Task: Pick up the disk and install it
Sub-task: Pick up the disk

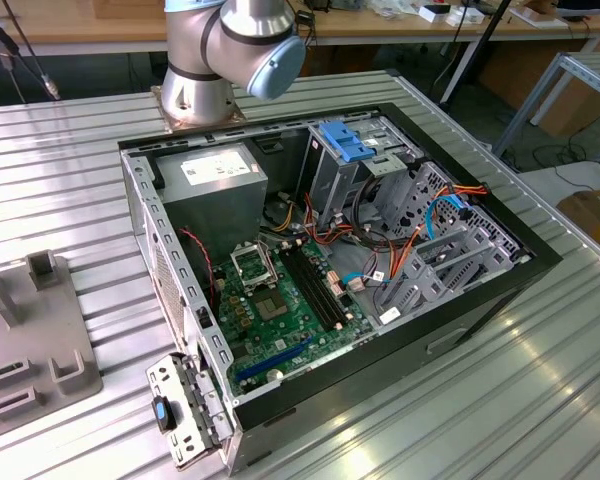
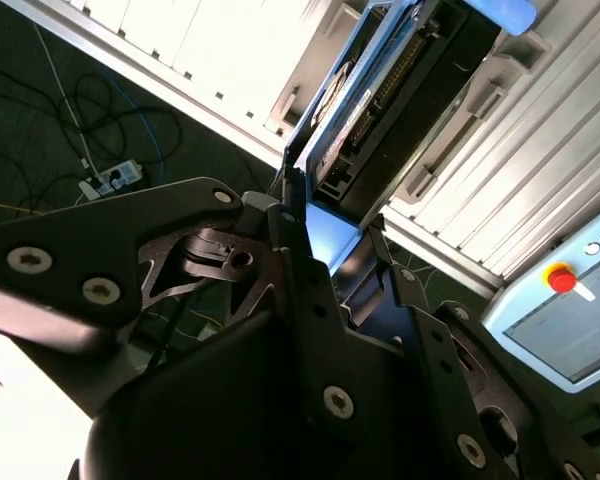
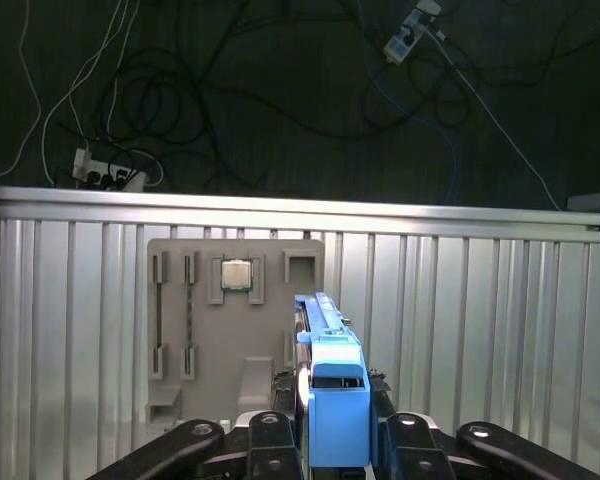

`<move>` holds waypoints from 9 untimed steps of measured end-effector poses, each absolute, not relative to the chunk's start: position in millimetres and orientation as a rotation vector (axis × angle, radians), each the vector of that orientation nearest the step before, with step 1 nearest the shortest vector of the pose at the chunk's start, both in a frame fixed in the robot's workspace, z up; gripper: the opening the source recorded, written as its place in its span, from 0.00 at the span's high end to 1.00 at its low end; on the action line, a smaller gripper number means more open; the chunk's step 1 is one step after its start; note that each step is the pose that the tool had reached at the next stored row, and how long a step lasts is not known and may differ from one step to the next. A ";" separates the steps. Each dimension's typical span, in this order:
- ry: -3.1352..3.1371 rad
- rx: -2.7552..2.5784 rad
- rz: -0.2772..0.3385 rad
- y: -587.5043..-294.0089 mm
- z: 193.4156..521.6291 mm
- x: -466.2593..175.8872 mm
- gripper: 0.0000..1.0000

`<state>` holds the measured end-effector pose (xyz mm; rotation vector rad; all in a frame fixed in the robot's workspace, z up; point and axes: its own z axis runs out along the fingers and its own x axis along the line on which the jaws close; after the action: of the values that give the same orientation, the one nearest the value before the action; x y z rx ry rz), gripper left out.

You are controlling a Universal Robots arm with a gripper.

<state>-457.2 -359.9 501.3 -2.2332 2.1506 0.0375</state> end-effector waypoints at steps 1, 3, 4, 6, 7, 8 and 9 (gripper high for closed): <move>2.151 -2.233 0.038 -359.9 501.3 -454.9 0.64; 2.151 -2.233 0.037 -359.9 501.3 -451.0 0.64; 2.151 -2.233 0.037 -359.9 501.3 -448.4 0.64; 2.151 -2.233 0.037 -359.9 501.3 -443.9 0.64; 2.151 -2.233 0.037 -359.9 501.3 -442.6 0.64; 2.151 -2.233 0.037 -359.9 501.3 -441.0 0.64; 2.151 -2.233 0.037 -359.9 501.3 -438.3 0.64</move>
<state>-438.3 -359.9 501.3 -2.2332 2.1506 0.0375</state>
